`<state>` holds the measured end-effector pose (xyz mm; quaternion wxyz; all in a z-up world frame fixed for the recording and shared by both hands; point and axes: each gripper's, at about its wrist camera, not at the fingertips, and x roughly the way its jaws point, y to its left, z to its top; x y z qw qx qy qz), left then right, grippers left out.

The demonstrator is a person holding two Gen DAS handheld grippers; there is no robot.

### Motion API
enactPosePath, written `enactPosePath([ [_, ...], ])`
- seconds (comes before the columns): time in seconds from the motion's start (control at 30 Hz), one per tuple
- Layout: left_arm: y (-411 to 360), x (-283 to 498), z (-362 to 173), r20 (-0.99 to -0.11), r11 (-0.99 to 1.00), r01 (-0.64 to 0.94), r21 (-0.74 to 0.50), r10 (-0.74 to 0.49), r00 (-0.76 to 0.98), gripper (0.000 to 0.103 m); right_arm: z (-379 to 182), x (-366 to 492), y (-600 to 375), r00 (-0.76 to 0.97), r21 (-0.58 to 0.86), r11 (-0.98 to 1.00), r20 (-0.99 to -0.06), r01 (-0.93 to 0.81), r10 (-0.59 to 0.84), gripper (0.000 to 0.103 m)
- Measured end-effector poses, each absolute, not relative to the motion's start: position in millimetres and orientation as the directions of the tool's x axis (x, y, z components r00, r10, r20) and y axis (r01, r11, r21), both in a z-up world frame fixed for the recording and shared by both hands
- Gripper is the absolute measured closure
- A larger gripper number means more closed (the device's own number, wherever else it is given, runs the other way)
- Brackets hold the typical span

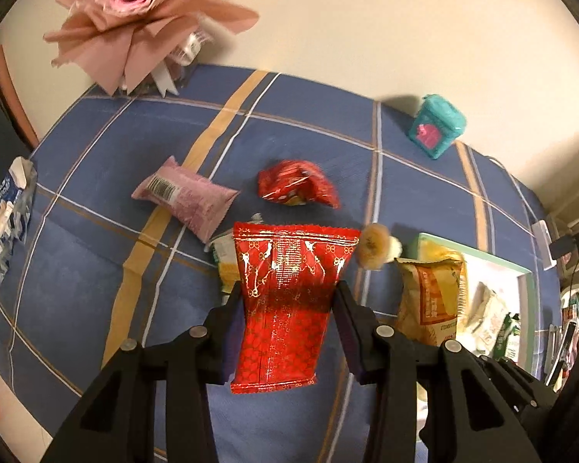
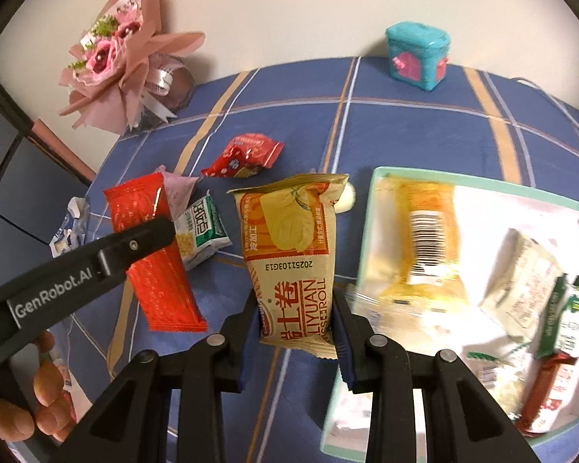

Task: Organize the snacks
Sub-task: 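Carry both packets into the white tray and open both tools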

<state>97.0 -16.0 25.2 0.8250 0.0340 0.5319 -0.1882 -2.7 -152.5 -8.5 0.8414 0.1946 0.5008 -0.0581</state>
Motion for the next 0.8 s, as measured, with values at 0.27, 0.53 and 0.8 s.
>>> enactPosePath([
  [0.27, -50.6, 62.6, 40.1, -0.872, 0.893, 0.426, -0.145, -0.319, 0.372, 0.057, 14.7, -35.6, -189.5, 0.527, 0.247, 0.901, -0.850, 0.357, 0.024, 0.067],
  [0.53, -106.1, 21.5, 46.7, -0.868, 0.833, 0.542, -0.116, -0.350, 0.353, 0.057, 19.4, -66.3, -249.9, 0.526, 0.265, 0.843, -0.850, 0.468, -0.025, 0.066],
  [0.8, -154.5, -16.4, 45.5, -0.871, 0.761, 0.640, -0.105, -0.382, 0.310, 0.057, 24.1, -100.8, -300.9, 0.530, 0.281, 0.780, -0.845, 0.559, -0.075, 0.066],
])
